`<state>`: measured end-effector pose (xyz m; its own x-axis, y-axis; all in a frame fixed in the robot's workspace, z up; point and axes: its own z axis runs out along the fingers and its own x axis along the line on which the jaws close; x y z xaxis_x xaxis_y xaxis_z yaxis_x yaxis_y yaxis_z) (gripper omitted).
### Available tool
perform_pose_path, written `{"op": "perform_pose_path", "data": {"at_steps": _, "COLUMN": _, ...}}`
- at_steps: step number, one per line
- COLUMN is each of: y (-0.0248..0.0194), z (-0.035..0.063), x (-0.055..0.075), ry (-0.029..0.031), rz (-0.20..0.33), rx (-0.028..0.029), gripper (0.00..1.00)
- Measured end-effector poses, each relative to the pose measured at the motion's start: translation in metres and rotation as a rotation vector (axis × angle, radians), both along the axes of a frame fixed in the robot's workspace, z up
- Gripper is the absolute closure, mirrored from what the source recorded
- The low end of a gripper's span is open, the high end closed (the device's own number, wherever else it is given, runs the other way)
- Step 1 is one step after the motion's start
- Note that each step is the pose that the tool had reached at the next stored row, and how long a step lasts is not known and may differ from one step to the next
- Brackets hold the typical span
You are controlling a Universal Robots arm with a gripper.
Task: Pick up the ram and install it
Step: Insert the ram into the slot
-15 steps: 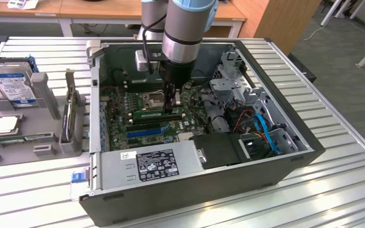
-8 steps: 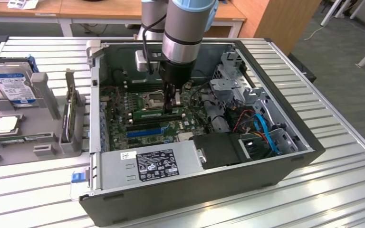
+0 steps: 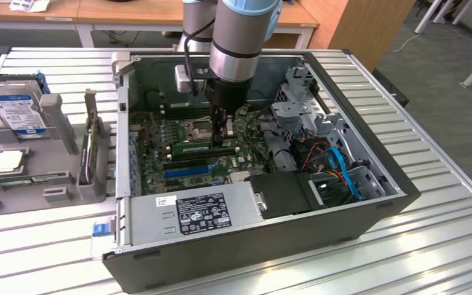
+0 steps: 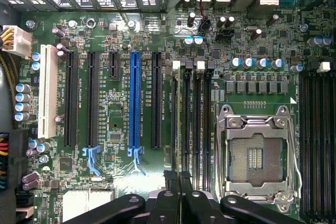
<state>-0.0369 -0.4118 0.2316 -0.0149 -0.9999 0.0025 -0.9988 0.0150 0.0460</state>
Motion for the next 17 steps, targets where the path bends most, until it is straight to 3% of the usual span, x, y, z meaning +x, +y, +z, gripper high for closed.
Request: {"op": "perform_pose_path", "data": {"at_steps": 17, "y": 0.0000, "z": -0.0018, "x": 0.0000, "ry": -0.0005, "rz": 0.000, "rx": 0.0004, "gripper": 0.88}}
